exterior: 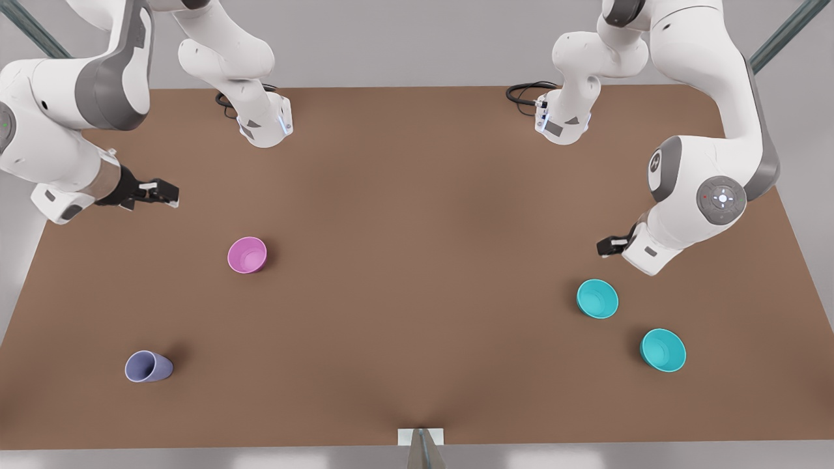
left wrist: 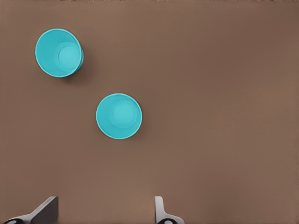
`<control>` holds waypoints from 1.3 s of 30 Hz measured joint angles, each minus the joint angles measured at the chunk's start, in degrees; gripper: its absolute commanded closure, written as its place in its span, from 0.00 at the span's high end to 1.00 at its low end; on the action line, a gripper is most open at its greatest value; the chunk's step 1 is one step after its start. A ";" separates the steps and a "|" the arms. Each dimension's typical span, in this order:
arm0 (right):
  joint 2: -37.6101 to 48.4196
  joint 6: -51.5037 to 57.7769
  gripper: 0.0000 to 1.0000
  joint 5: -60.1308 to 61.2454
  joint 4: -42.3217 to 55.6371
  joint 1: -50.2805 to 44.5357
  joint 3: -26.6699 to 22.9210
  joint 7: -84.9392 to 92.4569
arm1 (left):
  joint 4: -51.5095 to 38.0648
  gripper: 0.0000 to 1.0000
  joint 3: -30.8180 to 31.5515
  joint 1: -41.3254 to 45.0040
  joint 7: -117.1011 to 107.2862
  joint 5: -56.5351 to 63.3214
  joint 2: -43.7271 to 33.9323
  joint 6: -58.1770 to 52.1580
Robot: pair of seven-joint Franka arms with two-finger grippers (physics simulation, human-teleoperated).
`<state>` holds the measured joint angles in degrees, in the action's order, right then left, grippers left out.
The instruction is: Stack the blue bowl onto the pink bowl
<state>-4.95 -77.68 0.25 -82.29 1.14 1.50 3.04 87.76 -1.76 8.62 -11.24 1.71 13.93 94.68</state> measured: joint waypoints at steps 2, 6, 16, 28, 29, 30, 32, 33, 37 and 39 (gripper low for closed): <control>-0.39 -0.57 1.00 -0.15 0.00 -0.16 0.01 0.33 | -0.01 1.00 0.00 -0.01 -0.46 0.00 0.01 0.33; -12.80 -2.71 1.00 -0.50 -0.28 0.37 0.02 1.10 | 0.00 1.00 0.00 -0.01 -1.24 -0.04 0.02 0.73; -26.03 -34.48 0.99 1.44 -23.62 6.33 0.08 2.00 | 0.07 1.00 0.17 0.32 -2.61 -0.08 0.85 0.47; -17.47 -46.35 1.00 4.83 -39.36 7.01 0.27 3.88 | 0.07 1.00 0.18 0.26 -3.51 -0.08 1.25 0.30; -17.94 -46.78 1.00 5.26 -39.71 6.97 0.35 4.01 | 0.07 1.00 0.17 0.26 -3.56 -0.08 1.25 0.30; -18.61 -47.22 1.00 5.61 -39.89 6.95 0.39 4.14 | 0.07 1.00 0.16 0.26 -3.61 -0.08 1.28 0.29; -19.95 -48.08 1.00 6.43 -40.00 6.94 0.43 4.38 | 0.07 1.00 0.16 0.24 -3.70 -0.08 1.41 0.29; -20.50 -48.43 1.00 6.81 -39.94 6.94 0.43 4.48 | 0.07 1.00 0.17 0.24 -3.74 -0.08 1.51 0.29; -21.52 -49.44 0.36 7.94 -39.36 6.79 0.51 4.98 | 0.07 1.00 0.15 0.25 -3.88 -0.08 1.67 0.28; -21.29 -49.48 0.27 8.84 -39.03 6.71 0.63 5.60 | 0.07 1.00 0.17 0.25 -3.94 -0.08 1.68 0.28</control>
<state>-26.23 -127.16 9.09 -121.32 7.85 2.13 8.64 87.83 -1.59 8.88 -15.18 1.63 15.61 94.96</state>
